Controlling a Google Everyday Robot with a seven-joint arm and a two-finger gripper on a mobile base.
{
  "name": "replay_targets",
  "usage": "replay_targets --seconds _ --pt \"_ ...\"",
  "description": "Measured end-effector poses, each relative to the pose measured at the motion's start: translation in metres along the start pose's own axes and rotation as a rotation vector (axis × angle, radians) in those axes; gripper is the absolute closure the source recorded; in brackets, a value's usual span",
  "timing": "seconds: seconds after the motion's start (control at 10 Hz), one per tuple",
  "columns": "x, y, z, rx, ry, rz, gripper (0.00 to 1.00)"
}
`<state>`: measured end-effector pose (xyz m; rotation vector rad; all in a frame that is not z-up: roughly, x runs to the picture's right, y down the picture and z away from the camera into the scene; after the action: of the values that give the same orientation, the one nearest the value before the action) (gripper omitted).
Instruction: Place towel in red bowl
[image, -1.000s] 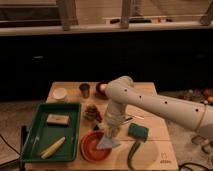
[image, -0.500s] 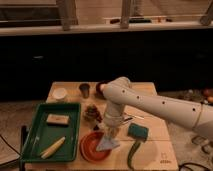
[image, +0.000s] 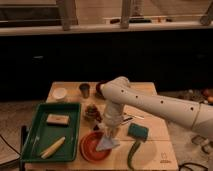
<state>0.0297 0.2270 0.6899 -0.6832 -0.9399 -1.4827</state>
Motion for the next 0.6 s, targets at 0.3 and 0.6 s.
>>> replay_targets --seconds 0.3,0.6 --pt "0.002 -0.004 0.002 -0.006 -0.007 -0.016 1.0" --pt "0.006 -0.014 0.004 -0.015 -0.009 -0.043 1.0"
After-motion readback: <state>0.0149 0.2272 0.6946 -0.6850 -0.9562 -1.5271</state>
